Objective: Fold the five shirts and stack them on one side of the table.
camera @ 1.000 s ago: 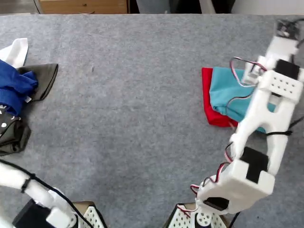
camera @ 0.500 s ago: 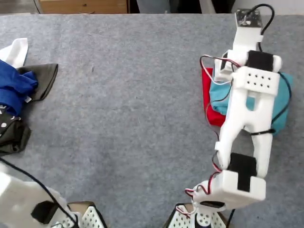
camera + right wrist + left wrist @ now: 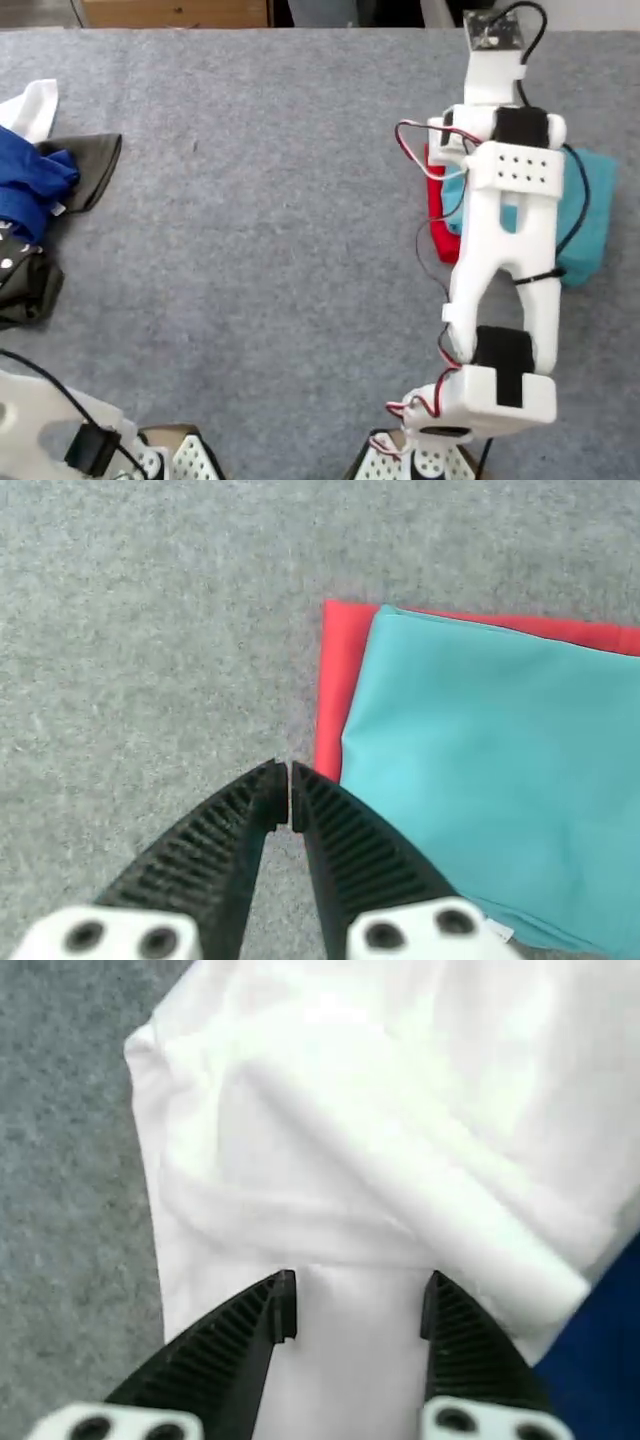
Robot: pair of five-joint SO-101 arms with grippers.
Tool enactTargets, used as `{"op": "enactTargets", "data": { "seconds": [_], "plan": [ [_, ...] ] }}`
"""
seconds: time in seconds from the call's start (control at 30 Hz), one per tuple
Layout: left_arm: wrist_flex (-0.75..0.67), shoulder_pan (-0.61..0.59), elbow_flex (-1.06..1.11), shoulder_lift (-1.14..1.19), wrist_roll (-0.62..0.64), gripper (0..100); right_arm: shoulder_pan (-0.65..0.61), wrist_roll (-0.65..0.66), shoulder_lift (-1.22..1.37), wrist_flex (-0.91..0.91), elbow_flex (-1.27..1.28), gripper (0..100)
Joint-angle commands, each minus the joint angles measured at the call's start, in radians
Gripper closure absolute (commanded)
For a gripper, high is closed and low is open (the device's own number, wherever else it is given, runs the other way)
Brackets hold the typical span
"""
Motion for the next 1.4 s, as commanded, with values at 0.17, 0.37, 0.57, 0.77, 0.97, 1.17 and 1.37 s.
{"op": "enactTargets", "data": {
  "seconds": [0.17,0.37,0.57,0.77,0.97,1.17,1.37],
  "plan": [
    [0.368,-0.021,-0.384,0.028,-0.046,97,-0.008,-0.003,-0.048,-0.046,0.070,98.3],
    [0.706,-0.024,-0.806,0.028,-0.029,97,-0.008,-0.005,-0.053,-0.046,0.096,98.3],
    [0.930,-0.002,-1.360,0.028,0.124,97,-0.012,-0.011,-0.056,-0.046,0.151,98.3],
    [0.893,0.030,-1.426,-0.187,0.290,97,-0.014,-0.011,-0.054,-0.046,0.226,98.3],
    [0.827,0.182,-1.426,-0.448,0.354,97,-0.012,-0.011,-0.056,-0.046,0.283,98.4],
    [0.864,0.430,-1.414,-0.628,0.354,97,-0.008,-0.011,-0.056,-0.044,0.294,98.4],
    [0.965,0.750,-1.368,-0.697,0.356,97,-0.008,-0.011,-0.056,-0.044,0.289,98.4]
  ]
}}
